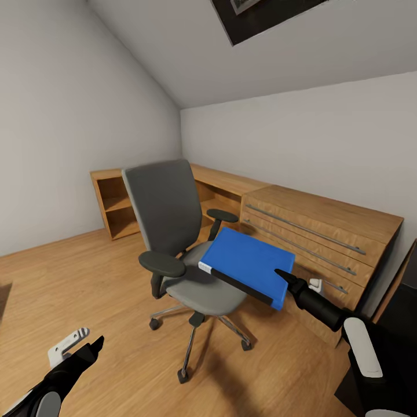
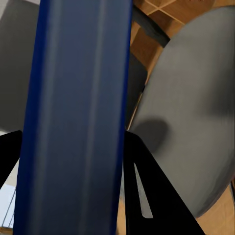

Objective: In the bedroom, organize the workspace by keeping the computer under the desk, ensuring the monitor is on the desk, placing the keyboard on the desk next to the monitor, placing the mouse on the desk next to the keyboard, moving the folder from the swivel chair onto the desk next to the mouse, stacking the notebook on top of the folder with the pen on top of the notebook, and positioning the swivel chair next to the desk.

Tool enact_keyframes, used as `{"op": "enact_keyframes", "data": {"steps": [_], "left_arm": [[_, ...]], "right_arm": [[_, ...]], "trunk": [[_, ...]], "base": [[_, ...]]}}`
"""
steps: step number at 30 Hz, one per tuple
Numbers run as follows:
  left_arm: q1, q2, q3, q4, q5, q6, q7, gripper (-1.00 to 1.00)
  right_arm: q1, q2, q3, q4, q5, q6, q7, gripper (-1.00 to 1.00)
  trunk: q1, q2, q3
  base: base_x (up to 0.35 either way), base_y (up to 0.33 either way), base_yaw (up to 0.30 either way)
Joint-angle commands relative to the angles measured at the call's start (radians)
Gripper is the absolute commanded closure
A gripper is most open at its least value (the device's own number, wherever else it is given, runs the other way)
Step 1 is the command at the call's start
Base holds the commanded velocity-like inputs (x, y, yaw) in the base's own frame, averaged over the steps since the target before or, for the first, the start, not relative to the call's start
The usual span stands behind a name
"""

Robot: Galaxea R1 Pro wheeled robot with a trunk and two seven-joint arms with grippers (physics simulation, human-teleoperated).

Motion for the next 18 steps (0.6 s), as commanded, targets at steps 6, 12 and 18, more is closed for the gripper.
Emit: {"op": "enact_keyframes", "data": {"steps": [6,12,18], "left_arm": [[-0.001,-0.001,0.0,-0.002,0.012,0.005,0.007,-1.0],[-0.001,-0.001,0.0,-0.002,0.012,0.005,0.007,-1.0],[-0.001,0.001,0.001,-0.002,0.012,0.005,0.007,-1.0]], "right_arm": [[-0.001,0.0,-0.005,0.001,-0.002,0.007,0.002,1.0],[-0.001,0.0,-0.005,0.001,-0.003,0.009,0.002,1.0],[-0.001,0.0,-0.006,0.003,-0.002,0.007,0.002,1.0]], "trunk": [[-0.023,0.042,0.018],[-0.046,0.084,0.037],[-0.069,0.126,0.055]], "base": [[0.0,0.0,0.0],[0.0,0.0,0.0],[-0.067,0.0,0.0]]}}
